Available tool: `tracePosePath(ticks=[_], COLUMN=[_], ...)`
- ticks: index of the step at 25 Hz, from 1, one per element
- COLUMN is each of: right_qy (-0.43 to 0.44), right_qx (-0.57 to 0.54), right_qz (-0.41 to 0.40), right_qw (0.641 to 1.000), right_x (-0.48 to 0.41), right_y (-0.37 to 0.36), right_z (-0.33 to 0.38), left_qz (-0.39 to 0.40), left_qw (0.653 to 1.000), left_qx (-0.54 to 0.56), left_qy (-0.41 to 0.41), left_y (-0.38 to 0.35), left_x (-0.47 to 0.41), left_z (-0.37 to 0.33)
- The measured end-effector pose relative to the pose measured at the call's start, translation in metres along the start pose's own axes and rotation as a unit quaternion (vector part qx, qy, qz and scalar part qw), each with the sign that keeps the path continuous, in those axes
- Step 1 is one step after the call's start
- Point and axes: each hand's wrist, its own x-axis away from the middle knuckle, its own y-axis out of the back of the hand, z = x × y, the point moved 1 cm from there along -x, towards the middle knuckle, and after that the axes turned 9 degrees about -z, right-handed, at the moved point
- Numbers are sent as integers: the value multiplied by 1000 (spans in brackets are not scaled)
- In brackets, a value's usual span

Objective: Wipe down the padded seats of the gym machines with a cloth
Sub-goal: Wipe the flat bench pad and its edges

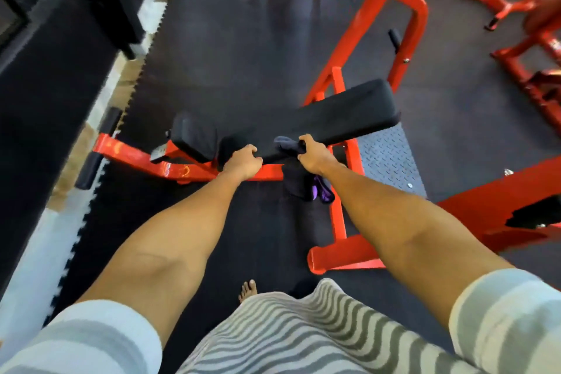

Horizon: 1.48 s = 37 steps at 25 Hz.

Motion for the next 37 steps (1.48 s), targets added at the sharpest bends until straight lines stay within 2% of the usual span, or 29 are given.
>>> tracePosePath(ticks=[6, 9, 14, 20, 24, 29, 34, 36, 37], right_qy=[-102, -150, -212, -291, -356, -374, -350, -325, -314], right_qx=[-23, -21, -37, -76, -70, -53, 36, 71, 81], right_qz=[-67, -107, -130, -211, -245, -362, -474, -500, -493], right_qw=[992, 983, 968, 930, 899, 852, 807, 799, 808], right_x=[-34, -69, -145, -213, -245, -302, -358, -367, -365], right_y=[13, 21, 51, 89, 109, 120, 90, 77, 69], right_z=[-31, -54, -98, -137, -160, -198, -240, -242, -240], left_qz=[58, 85, 132, 162, 195, 183, 139, 110, 98], left_qw=[996, 990, 979, 966, 954, 945, 931, 919, 914], left_qx=[2, 1, -9, -9, -14, 25, 66, 86, 94], left_qy=[-69, -111, -156, -201, -226, -271, -331, -368, -383], left_y=[-19, -39, -80, -126, -162, -211, -271, -293, -304], left_x=[-82, -124, -202, -272, -295, -348, -401, -420, -427], left_z=[-46, -79, -145, -225, -251, -284, -302, -310, -316])
